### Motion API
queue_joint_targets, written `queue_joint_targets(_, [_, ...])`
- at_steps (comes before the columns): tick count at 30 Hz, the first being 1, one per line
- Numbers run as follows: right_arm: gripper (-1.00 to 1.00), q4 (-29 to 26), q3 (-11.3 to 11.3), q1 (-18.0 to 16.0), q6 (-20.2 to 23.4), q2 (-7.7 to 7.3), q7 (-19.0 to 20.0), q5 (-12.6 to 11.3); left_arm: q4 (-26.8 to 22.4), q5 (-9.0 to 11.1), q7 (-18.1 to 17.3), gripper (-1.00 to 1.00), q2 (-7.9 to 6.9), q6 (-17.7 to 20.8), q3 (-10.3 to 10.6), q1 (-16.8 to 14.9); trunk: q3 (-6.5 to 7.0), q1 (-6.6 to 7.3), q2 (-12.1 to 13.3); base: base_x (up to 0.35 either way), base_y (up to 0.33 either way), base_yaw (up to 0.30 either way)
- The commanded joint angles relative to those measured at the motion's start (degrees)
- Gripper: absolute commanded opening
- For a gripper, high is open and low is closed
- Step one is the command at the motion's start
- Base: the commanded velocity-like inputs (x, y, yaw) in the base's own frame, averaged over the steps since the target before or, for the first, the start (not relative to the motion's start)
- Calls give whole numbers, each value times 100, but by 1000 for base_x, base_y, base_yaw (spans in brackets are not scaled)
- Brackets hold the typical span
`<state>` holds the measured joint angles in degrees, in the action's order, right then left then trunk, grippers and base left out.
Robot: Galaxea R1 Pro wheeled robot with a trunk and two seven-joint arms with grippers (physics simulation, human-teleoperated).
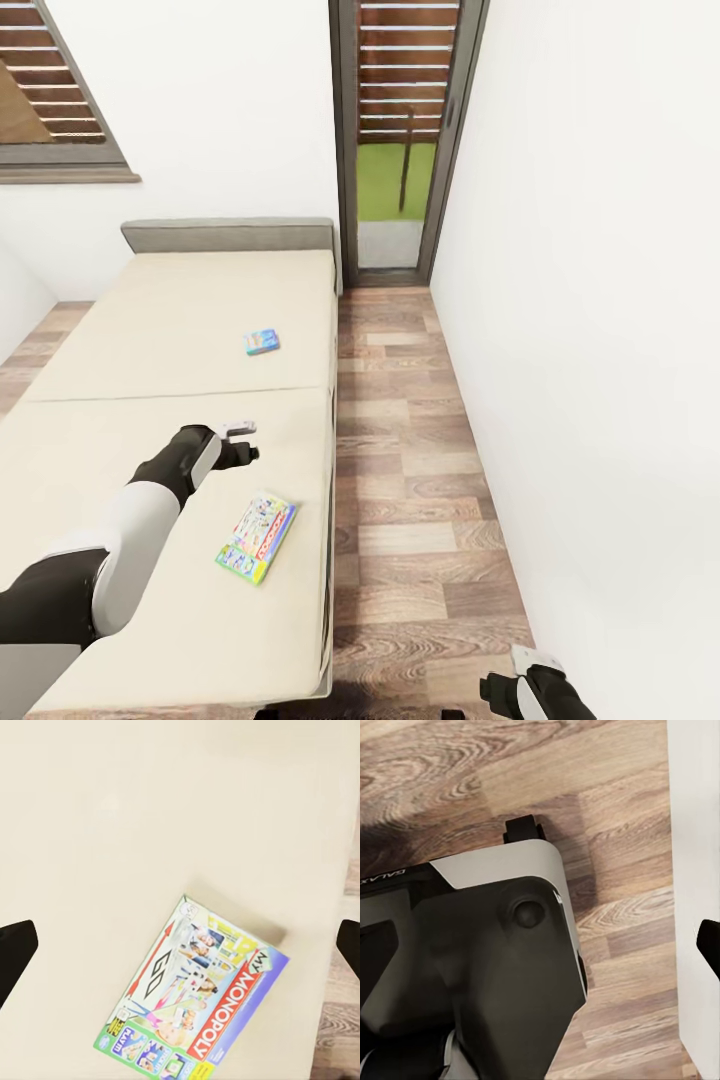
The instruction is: Put all the toys in the child's room - the three board games (two on the bed and one on the table), the two jigsaw puzzles on the table, and the tennis ball on the table - inside the toy box on the table in the child's room.
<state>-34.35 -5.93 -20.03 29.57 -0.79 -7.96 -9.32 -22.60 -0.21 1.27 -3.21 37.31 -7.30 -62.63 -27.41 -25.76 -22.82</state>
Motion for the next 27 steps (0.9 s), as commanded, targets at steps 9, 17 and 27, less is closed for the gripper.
queue_joint_targets(9, [100,-11,4,-1,23,0,-45,-61,-21,8,6,100,-3,30,-27,-6,-93,-3,-10,0,0,0])
queue_joint_targets(17, [100,-11,4,-1,23,0,-45,-61,-25,10,6,100,-4,26,-26,-7,-168,-3,-10,0,0,0])
queue_joint_targets(27, [100,-11,4,-1,23,0,-46,-61,-25,12,-110,100,-25,14,-17,-5,-262,-3,-10,0,0,0])
